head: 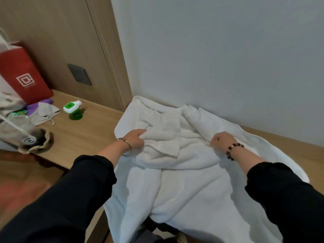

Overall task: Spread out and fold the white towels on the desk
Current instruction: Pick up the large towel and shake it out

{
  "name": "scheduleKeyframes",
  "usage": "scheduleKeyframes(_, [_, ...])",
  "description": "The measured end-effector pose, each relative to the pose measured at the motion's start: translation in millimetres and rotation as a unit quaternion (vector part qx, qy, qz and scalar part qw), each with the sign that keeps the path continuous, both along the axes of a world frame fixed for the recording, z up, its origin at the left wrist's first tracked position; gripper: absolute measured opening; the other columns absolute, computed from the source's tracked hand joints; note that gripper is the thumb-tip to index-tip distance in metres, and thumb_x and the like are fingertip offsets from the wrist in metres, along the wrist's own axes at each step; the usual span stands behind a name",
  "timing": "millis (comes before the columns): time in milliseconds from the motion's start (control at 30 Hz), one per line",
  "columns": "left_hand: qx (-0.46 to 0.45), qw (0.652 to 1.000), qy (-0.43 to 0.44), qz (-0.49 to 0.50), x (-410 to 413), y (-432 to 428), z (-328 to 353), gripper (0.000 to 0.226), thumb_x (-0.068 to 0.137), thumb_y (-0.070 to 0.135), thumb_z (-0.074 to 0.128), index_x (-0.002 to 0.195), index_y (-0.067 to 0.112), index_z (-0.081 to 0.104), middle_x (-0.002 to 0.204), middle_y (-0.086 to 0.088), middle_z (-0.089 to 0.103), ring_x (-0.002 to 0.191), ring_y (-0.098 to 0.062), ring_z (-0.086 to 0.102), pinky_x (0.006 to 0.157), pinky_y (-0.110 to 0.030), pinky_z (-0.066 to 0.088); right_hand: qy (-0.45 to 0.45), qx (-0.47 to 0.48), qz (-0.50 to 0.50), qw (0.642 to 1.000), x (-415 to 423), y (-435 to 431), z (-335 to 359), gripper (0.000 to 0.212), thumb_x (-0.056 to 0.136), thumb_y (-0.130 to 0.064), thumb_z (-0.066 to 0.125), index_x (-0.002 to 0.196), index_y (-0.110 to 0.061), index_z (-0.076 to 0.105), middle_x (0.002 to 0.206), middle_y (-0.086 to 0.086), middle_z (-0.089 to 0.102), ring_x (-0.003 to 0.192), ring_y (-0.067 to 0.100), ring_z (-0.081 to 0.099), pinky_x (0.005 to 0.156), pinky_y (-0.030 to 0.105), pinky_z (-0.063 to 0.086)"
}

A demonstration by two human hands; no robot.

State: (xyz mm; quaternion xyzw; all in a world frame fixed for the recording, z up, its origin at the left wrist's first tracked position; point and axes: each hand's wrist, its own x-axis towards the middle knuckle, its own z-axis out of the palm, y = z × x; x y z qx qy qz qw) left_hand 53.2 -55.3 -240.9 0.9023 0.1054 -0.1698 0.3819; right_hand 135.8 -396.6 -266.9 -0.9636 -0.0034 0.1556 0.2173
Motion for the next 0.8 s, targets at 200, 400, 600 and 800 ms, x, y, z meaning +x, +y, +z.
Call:
scheduleKeyframes(200, [-0.043, 0.999, -0.016, -0.014, 13, -36, 2, 0.092, 0.078, 0.038, 0.074, 0.149, 0.030, 0.015, 0.150, -0.004, 0.031, 0.136, -0.020, 0.033, 0.105, -0.023, 0.028, -0.027, -0.107, -0.014, 0.994, 18, 9, 1, 0.102, 0.076, -0.048, 0.069, 0.150, -0.029, 0.001, 0.154, 0.002, 0.022, 0.138, 0.029, 0.026, 0.110, 0.053, 0.017])
scheduleKeyframes(400, [0.028, 0.998, 0.038, -0.028, 19, -72, -25, 0.121, 0.064, 0.044, 0.078, 0.148, 0.035, -0.010, 0.131, -0.004, 0.051, 0.111, -0.024, 0.055, 0.081, -0.025, 0.040, 0.001, -0.087, 0.071, 0.994, 23, 21, -13, 0.058, 0.085, -0.026, 0.056, 0.139, -0.027, 0.035, 0.126, 0.005, 0.057, 0.113, 0.028, 0.054, 0.092, 0.034, 0.042])
scheduleKeyframes(600, [-0.003, 0.995, 0.095, 0.011, 26, -68, -14, 0.089, 0.073, 0.020, 0.066, 0.147, 0.027, 0.017, 0.115, -0.002, 0.052, 0.093, -0.023, 0.053, 0.075, -0.029, 0.045, 0.080, 0.269, -0.101, 0.955, 21, -4, 53, 0.016, 0.043, -0.010, 0.050, 0.058, -0.011, 0.052, 0.064, 0.006, 0.053, 0.066, 0.023, 0.046, 0.055, 0.023, 0.035])
scheduleKeyframes(800, [-0.277, 0.950, 0.143, -0.020, 25, -97, 39, 0.039, 0.071, 0.011, 0.067, 0.109, 0.015, 0.065, 0.100, -0.008, 0.070, 0.093, -0.028, 0.066, 0.079, -0.034, 0.054, -0.126, 0.234, -0.258, 0.929, 49, -34, 92, 0.034, 0.079, 0.003, 0.049, 0.112, 0.003, 0.059, 0.117, 0.025, 0.058, 0.106, 0.038, 0.056, 0.068, 0.019, 0.044])
